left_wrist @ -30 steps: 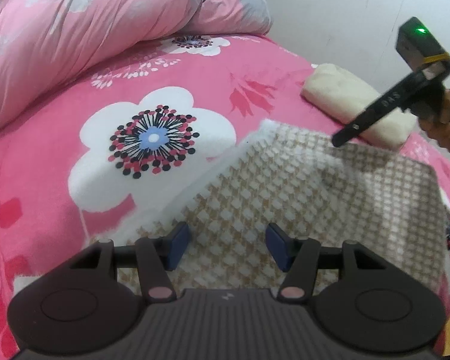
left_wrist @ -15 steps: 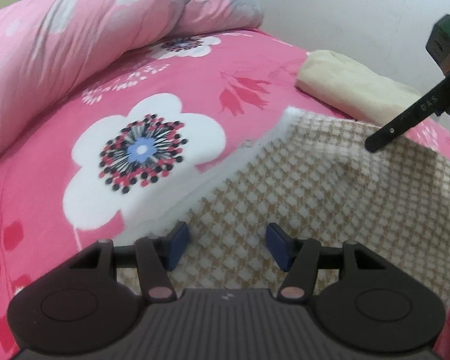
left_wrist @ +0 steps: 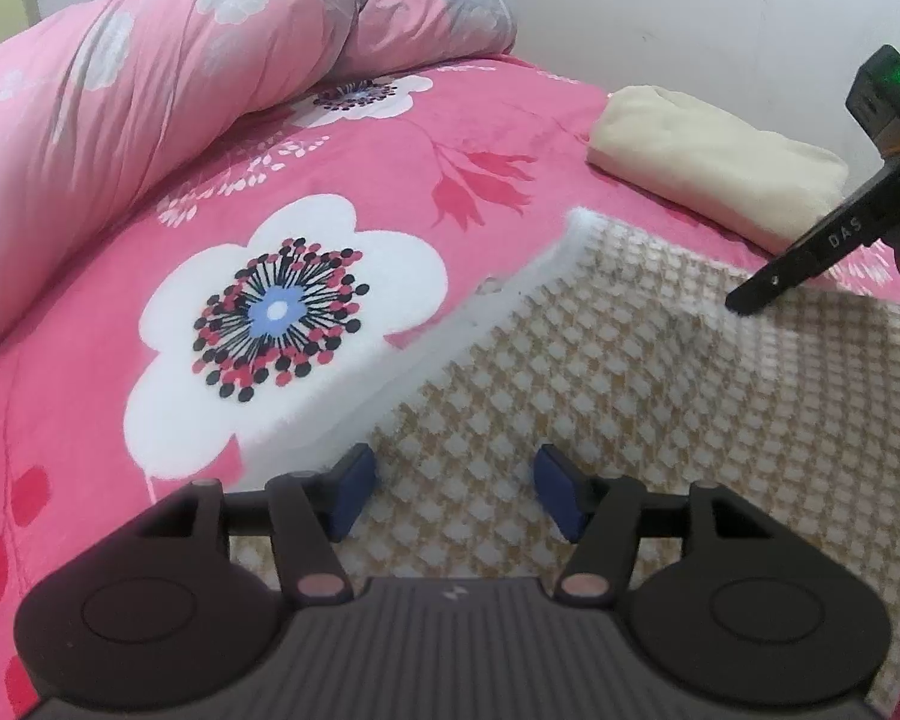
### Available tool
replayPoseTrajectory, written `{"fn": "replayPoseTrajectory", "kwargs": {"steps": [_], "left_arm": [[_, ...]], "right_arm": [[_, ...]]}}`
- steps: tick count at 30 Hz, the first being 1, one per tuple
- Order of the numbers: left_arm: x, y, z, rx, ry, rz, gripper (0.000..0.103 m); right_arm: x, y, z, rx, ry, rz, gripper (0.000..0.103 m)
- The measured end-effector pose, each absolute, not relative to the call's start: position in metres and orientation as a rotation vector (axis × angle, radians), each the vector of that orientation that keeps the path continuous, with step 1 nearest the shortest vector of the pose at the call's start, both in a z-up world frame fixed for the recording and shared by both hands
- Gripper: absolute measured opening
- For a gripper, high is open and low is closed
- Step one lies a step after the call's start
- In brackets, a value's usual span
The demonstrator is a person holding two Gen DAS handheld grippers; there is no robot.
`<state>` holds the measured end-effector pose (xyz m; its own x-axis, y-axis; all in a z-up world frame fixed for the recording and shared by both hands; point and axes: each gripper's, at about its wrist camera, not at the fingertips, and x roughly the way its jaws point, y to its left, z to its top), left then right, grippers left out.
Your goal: Fold clothes
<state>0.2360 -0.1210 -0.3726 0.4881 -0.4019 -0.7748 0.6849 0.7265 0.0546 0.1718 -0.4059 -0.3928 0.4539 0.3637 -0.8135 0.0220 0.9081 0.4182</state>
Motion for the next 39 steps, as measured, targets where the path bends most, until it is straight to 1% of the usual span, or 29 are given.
{"fn": "replayPoseTrajectory", "kwargs": {"steps": [7,11,14,15,16,18,20,21,22,24,28,31,33,34,35,37,39], "left_arm": [[0.234,-0.120,-0.367,0.354,0.814,-0.647,0.062],[0.227,-0.112,-0.357,0.323,0.805,-0.620,0.062],[0.222,-0.100,-0.349,0.291,0.808,-0.592,0.062],[0.220,-0.094,-0.348,0.283,0.812,-0.578,0.062],[0.219,-0.087,-0.347,0.276,0.820,-0.560,0.062],[0.217,-0.072,-0.345,0.264,0.836,-0.518,0.062],[0.215,-0.055,-0.345,0.245,0.858,-0.468,0.062],[0.215,-0.045,-0.345,0.231,0.872,-0.442,0.062],[0.215,-0.035,-0.345,0.216,0.885,-0.415,0.062],[0.212,-0.015,-0.345,0.180,0.911,-0.362,0.062],[0.209,0.023,-0.342,0.140,0.946,-0.270,0.061],[0.206,0.049,-0.345,0.092,0.983,-0.192,0.061],[0.205,0.065,-0.349,0.037,1.015,-0.157,0.056],[0.205,0.072,-0.351,0.009,1.032,-0.149,0.051],[0.206,0.079,-0.353,-0.019,1.046,-0.144,0.048],[0.210,0.087,-0.357,-0.067,1.053,-0.151,0.048],[0.216,0.093,-0.361,-0.109,1.055,-0.163,0.045]], "right_arm": [[0.178,-0.406,-0.369,0.321,1.078,0.238,0.018],[0.198,-0.405,-0.347,0.322,1.006,0.257,0.019],[0.228,-0.405,-0.351,0.379,1.020,0.294,0.031],[0.239,-0.405,-0.353,0.399,1.027,0.306,0.039],[0.249,-0.405,-0.355,0.419,1.033,0.318,0.044],[0.267,-0.406,-0.369,0.438,1.074,0.327,0.047],[0.281,-0.408,-0.386,0.444,1.128,0.313,0.047],[0.284,-0.409,-0.393,0.472,1.150,0.327,0.046],[0.287,-0.411,-0.398,0.515,1.165,0.355,0.033],[0.286,-0.407,-0.395,0.507,1.158,0.394,0.009],[0.277,-0.403,-0.366,0.514,1.034,0.438,0.007],[0.278,-0.405,-0.370,0.502,1.032,0.396,0.007],[0.282,-0.407,-0.383,0.519,1.067,0.356,0.007],[0.283,-0.407,-0.388,0.523,1.077,0.345,0.008],[0.284,-0.406,-0.390,0.528,1.081,0.339,0.008],[0.284,-0.404,-0.394,0.540,1.086,0.329,0.008],[0.284,-0.405,-0.398,0.569,1.098,0.314,0.009]]}}
